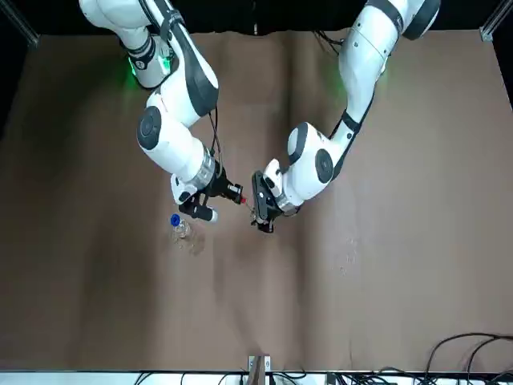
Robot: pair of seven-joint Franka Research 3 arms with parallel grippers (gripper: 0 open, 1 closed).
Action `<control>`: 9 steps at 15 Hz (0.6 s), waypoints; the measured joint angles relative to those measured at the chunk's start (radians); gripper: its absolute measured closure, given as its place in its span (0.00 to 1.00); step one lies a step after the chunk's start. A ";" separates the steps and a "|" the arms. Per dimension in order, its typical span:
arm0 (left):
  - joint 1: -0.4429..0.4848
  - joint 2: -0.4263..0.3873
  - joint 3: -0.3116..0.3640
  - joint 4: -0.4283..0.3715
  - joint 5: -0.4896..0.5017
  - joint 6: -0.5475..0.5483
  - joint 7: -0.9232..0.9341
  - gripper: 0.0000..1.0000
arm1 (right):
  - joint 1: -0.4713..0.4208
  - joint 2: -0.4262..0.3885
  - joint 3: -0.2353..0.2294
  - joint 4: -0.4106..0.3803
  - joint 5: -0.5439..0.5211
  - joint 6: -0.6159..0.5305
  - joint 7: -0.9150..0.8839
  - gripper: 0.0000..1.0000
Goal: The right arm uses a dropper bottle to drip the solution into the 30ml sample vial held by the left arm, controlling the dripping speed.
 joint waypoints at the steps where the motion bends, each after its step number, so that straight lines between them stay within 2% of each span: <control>1: 0.000 0.000 0.000 0.000 0.000 0.000 0.000 0.69 | 0.000 0.000 -0.001 0.000 0.000 -0.001 0.000 0.97; 6: 0.000 0.000 0.000 0.000 0.000 0.000 0.000 0.69 | -0.003 0.000 -0.007 0.000 0.000 -0.007 0.000 0.97; 9: 0.000 0.001 0.000 0.000 0.000 0.000 -0.001 0.69 | -0.003 -0.004 -0.012 0.005 0.000 -0.051 0.000 0.97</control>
